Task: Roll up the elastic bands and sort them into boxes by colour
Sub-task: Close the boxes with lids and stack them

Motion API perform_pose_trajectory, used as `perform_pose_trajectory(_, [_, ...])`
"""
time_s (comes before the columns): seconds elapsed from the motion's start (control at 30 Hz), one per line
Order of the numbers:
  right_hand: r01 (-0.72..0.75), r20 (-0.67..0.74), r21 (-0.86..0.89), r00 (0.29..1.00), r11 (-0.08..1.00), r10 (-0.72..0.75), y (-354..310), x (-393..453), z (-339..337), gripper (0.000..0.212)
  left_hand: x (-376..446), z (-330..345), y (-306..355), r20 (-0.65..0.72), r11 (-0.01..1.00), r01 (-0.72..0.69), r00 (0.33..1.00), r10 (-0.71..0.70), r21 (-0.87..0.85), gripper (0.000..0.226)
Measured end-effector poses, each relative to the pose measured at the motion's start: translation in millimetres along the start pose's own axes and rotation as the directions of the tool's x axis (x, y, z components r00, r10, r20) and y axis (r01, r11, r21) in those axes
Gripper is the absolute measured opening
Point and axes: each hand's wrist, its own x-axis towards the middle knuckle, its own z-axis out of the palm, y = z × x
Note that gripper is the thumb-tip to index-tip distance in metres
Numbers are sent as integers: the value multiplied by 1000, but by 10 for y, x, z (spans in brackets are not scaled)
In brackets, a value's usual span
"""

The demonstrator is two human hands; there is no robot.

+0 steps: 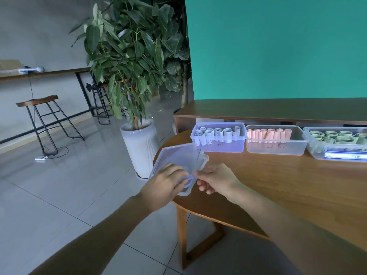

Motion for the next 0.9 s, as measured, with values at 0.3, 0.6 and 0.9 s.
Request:
perform_pose_trajectory(0.3, [-249, -47, 350, 958, 903, 282, 183, 92, -5, 26, -6, 141, -17, 136, 984, -166, 978, 156, 67, 22])
perform_pose_trajectory(0.6, [-216, -92, 307, 963, 927, 254, 264, 159, -22, 21, -36, 69, -119, -27, 999, 22, 999, -21, 25, 15])
perform_pose_trajectory(0.9, [82, -356, -94, 928, 992, -111, -161, -96, 58, 54, 99, 42, 66, -185, 987, 138, 971, -150, -77, 25])
